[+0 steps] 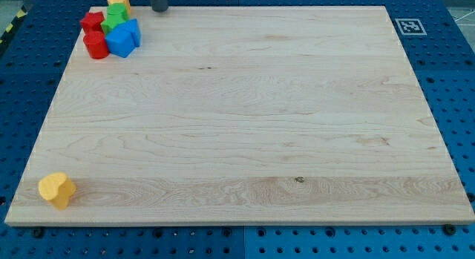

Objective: Point at the red star

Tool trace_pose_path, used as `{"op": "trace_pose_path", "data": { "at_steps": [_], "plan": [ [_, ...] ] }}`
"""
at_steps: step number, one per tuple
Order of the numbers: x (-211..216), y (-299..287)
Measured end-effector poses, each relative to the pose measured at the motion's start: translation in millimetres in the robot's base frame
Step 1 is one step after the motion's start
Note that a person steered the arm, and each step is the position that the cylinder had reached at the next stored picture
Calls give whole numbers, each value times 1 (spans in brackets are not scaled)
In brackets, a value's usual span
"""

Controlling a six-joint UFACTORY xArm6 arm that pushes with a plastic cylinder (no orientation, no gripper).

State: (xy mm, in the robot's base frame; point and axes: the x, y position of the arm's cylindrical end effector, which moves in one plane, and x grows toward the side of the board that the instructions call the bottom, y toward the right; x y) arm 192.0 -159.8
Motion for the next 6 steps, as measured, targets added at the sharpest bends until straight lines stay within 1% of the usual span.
{"op": "trace_pose_path", "data": {
  "at_steps": [4,5,6],
  "plan": [
    [0,-4],
    [42,13],
    [177,46]
  ]
}}
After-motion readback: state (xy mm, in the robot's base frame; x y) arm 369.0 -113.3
